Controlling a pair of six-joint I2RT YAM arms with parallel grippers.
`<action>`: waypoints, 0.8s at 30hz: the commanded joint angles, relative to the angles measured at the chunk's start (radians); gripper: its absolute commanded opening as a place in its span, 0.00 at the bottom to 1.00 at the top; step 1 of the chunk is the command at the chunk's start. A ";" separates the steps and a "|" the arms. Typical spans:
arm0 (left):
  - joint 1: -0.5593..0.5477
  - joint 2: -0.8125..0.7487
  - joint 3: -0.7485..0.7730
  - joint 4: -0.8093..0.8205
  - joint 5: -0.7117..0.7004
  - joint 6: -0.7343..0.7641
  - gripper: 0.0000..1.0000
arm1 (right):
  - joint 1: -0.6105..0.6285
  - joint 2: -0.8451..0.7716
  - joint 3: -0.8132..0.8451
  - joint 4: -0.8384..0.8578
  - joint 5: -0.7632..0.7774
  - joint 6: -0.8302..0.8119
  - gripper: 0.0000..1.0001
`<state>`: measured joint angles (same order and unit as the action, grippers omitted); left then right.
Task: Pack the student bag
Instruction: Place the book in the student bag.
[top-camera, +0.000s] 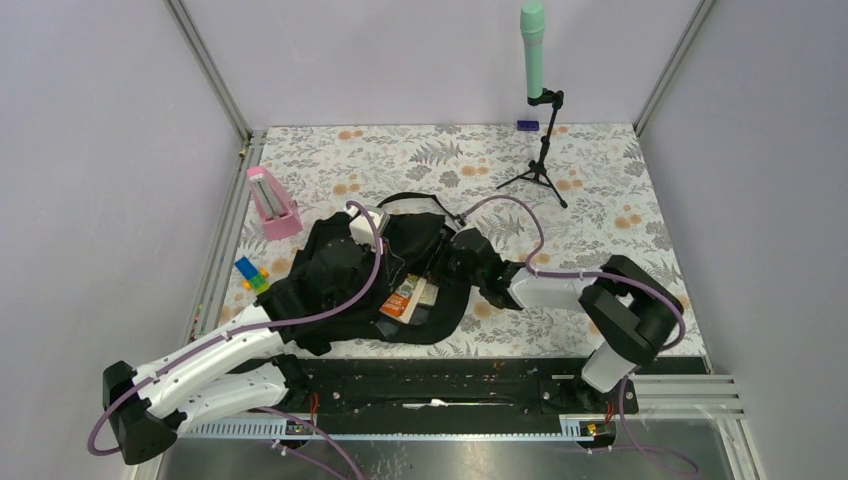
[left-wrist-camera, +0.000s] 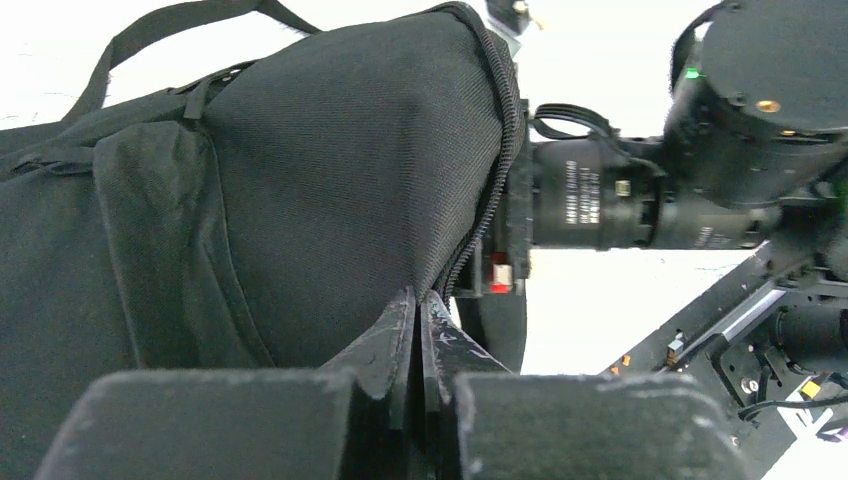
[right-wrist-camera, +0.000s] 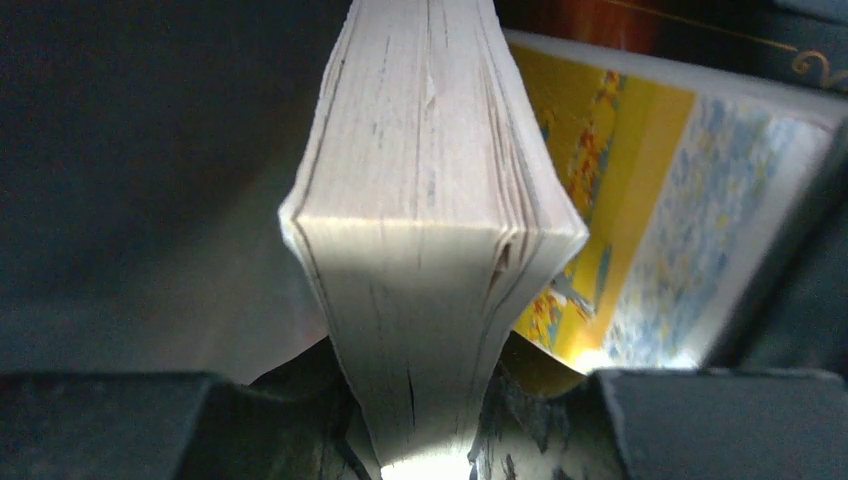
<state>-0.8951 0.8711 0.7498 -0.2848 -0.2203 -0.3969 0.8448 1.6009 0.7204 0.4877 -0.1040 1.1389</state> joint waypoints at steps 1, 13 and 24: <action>0.005 -0.035 0.002 0.158 0.094 -0.003 0.00 | 0.011 0.096 0.063 0.094 0.093 0.054 0.00; 0.010 -0.017 -0.016 0.183 0.160 -0.006 0.00 | 0.074 0.250 0.273 0.051 0.216 0.007 0.00; 0.014 -0.024 -0.027 0.156 0.106 -0.003 0.00 | 0.074 0.031 0.092 0.064 0.205 -0.195 0.63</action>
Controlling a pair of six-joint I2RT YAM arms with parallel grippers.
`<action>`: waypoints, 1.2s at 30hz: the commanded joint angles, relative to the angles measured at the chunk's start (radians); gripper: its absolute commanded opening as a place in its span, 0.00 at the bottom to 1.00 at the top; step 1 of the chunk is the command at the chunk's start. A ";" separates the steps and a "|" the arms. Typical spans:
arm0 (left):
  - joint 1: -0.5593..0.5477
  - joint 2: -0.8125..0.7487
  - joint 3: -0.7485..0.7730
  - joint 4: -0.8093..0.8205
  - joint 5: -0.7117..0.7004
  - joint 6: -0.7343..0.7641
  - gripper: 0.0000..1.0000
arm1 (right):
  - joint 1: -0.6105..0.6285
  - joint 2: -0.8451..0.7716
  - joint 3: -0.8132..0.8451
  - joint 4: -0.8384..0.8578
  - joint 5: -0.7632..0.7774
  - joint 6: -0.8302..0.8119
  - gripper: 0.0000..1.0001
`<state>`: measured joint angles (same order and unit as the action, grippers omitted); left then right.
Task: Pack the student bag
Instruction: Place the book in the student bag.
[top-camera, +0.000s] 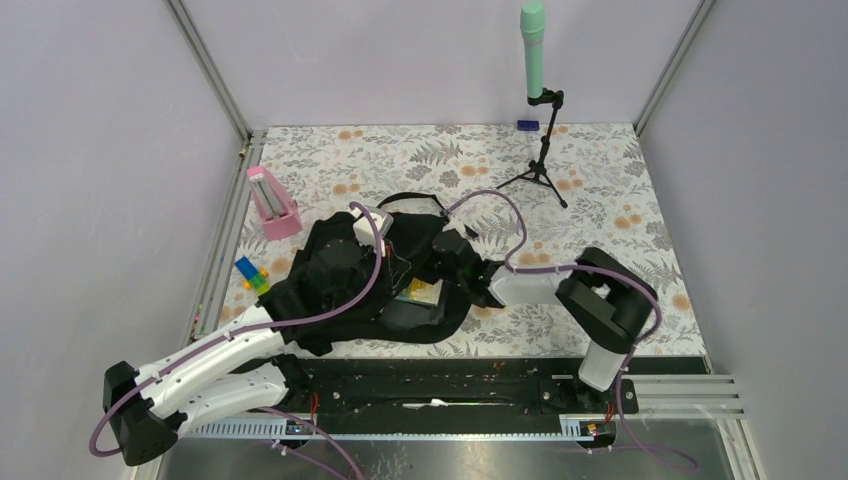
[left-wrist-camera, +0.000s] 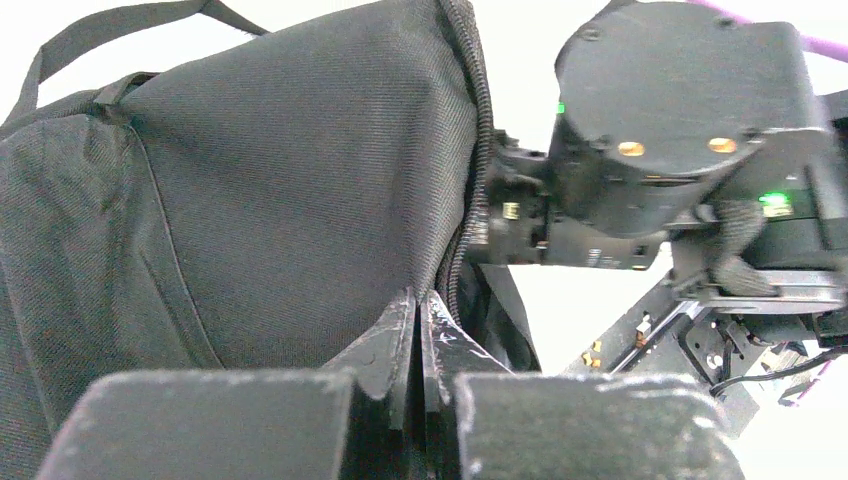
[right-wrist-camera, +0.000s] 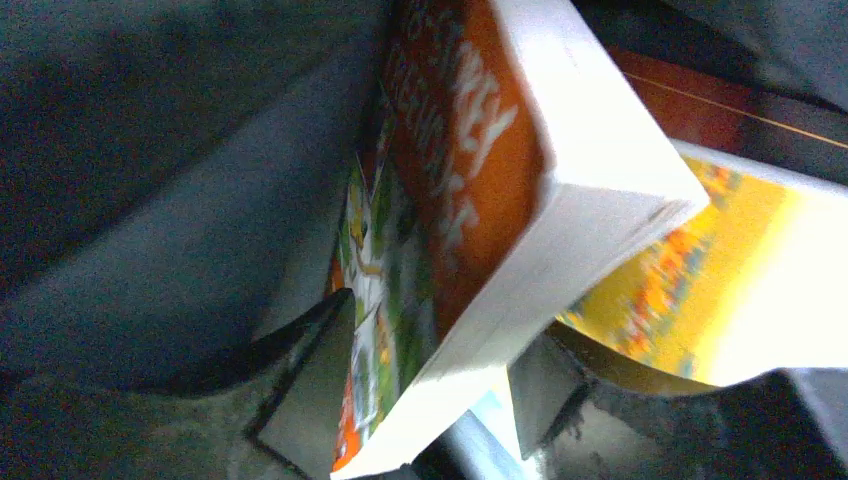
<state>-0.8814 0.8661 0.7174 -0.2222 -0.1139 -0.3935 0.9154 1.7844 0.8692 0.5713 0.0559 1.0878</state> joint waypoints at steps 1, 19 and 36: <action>0.000 -0.022 0.002 0.090 -0.010 -0.002 0.00 | 0.004 -0.194 -0.095 -0.036 0.067 -0.150 0.67; -0.001 0.037 0.039 0.070 0.260 0.038 0.86 | -0.263 -1.084 -0.535 -0.467 0.270 -0.405 1.00; 0.244 0.109 0.134 -0.239 -0.006 -0.148 0.99 | -0.323 -0.401 -0.065 -0.395 -0.294 -0.633 0.93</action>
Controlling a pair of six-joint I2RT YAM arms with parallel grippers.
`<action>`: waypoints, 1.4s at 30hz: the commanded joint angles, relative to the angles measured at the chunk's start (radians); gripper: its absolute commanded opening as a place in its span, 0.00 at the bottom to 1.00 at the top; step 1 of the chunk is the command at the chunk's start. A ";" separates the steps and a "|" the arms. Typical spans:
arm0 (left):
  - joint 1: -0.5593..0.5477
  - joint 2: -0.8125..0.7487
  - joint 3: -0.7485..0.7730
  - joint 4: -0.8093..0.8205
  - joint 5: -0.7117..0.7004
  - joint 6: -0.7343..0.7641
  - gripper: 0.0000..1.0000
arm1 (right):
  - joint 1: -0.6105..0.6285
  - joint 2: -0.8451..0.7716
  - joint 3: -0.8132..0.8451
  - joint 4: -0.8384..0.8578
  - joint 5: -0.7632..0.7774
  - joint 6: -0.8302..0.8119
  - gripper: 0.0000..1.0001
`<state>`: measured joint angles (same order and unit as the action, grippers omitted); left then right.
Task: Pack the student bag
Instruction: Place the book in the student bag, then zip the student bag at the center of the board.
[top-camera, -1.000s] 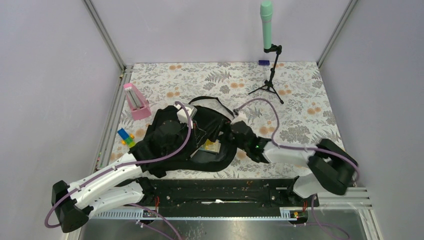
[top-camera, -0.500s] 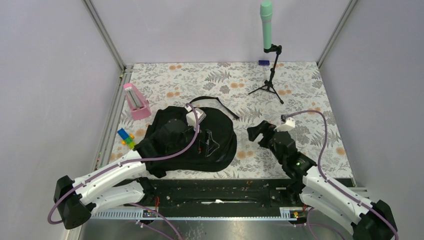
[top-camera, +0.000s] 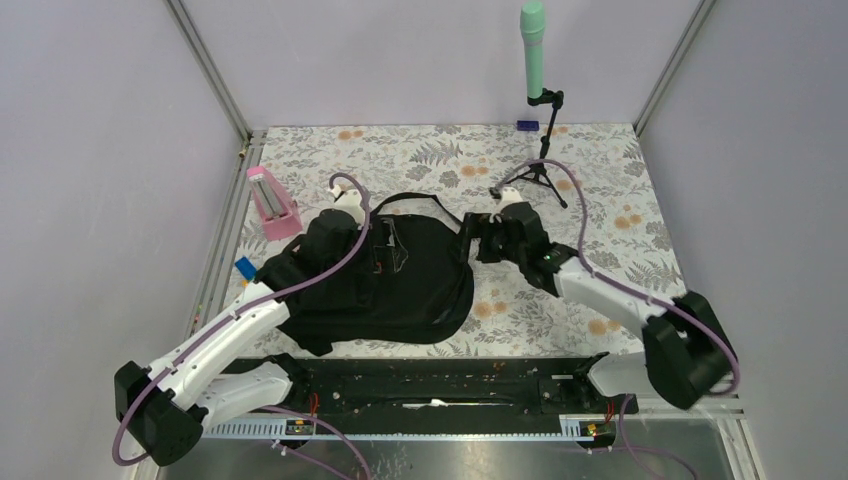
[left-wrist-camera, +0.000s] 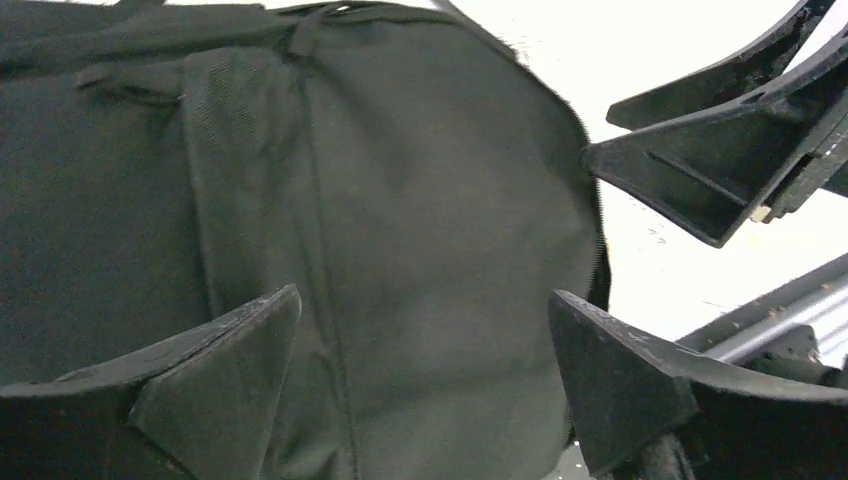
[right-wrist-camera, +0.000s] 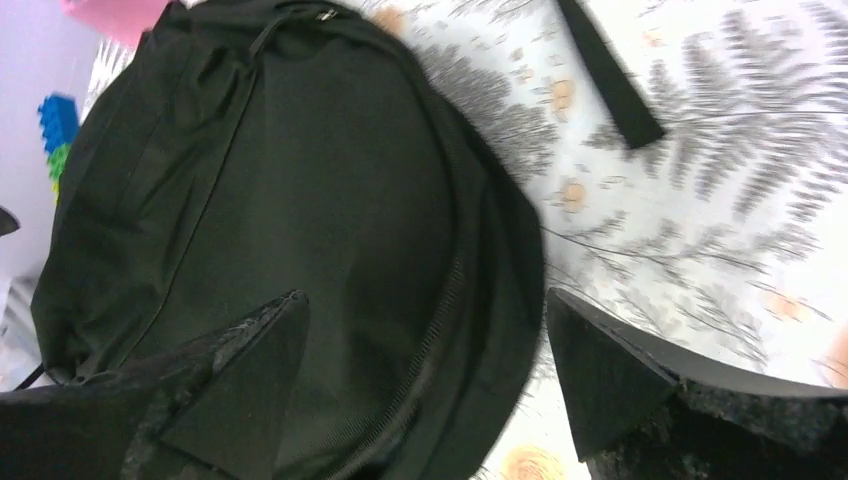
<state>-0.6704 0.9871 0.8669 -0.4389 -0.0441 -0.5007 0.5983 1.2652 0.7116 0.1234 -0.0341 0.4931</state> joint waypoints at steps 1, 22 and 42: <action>0.041 -0.012 -0.019 -0.027 -0.084 -0.042 0.99 | -0.005 0.154 0.104 0.069 -0.244 -0.034 0.90; 0.078 0.257 0.030 0.064 -0.144 0.035 0.99 | 0.087 -0.016 -0.180 0.038 -0.186 0.156 0.00; 0.088 0.616 0.491 -0.317 0.070 0.271 0.75 | 0.099 -0.085 0.224 -0.301 0.118 -0.203 0.78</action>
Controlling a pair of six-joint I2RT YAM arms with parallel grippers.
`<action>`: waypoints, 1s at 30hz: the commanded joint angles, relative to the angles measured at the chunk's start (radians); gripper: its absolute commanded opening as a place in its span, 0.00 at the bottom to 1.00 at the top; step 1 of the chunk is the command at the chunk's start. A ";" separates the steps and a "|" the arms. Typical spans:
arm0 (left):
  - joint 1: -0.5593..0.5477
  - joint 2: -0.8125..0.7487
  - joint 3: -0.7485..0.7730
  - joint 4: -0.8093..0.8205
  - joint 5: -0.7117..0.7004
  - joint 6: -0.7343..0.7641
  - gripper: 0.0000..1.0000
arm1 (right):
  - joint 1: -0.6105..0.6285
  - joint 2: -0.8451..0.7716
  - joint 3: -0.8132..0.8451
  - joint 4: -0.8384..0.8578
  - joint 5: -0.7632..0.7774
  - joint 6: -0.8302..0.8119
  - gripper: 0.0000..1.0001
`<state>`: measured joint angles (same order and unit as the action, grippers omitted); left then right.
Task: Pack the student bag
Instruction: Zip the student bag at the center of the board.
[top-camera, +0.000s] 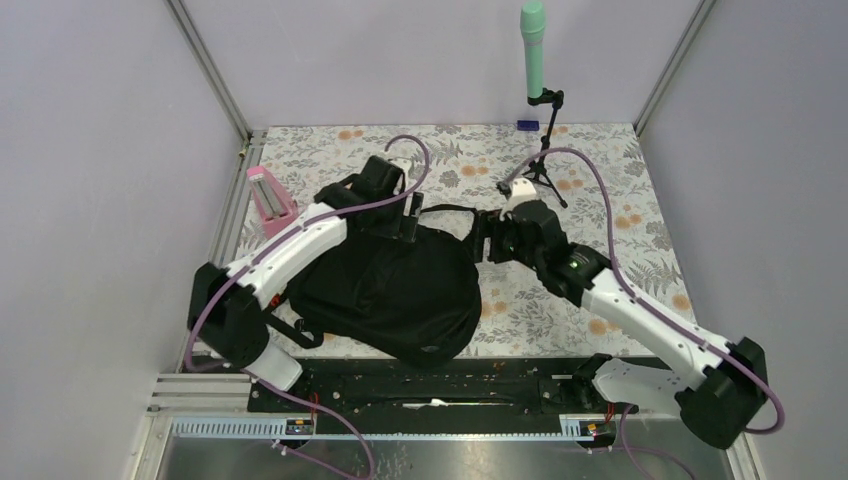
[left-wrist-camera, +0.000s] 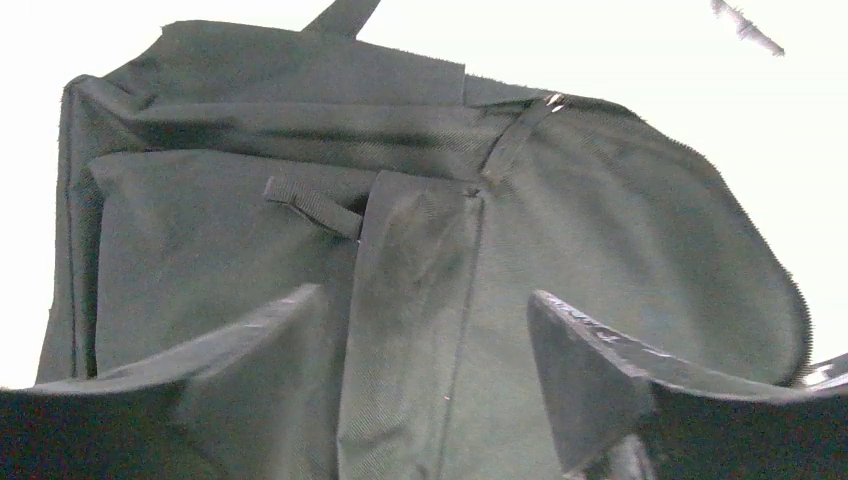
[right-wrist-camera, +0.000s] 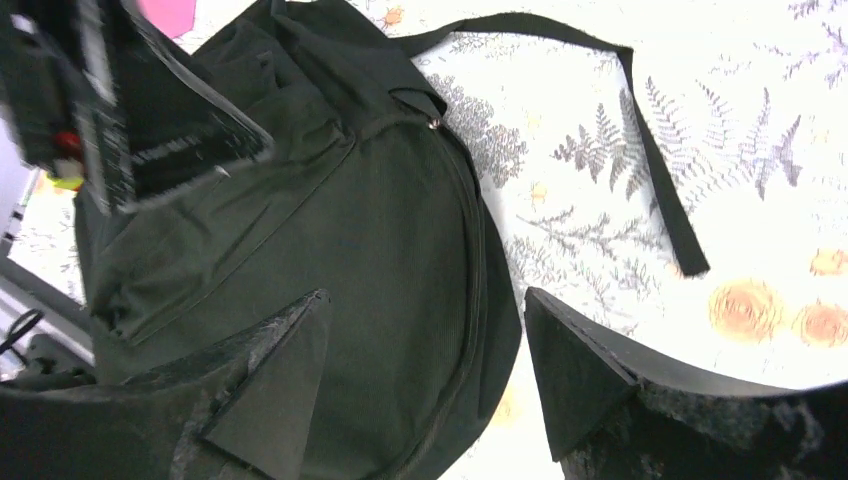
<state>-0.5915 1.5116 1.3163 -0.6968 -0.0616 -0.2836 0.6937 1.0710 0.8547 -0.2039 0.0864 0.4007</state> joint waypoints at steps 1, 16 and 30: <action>0.010 0.113 0.047 -0.057 0.091 0.052 0.71 | 0.003 0.146 0.107 0.033 -0.019 -0.113 0.77; 0.041 0.142 0.005 -0.012 0.053 0.055 0.54 | 0.004 0.550 0.224 0.289 -0.074 0.451 0.55; 0.042 0.133 0.003 -0.012 0.081 0.049 0.17 | 0.007 0.666 0.196 0.383 0.007 0.687 0.49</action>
<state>-0.5507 1.6878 1.3216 -0.7311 -0.0086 -0.2329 0.6941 1.7008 1.0420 0.1215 0.0452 0.9993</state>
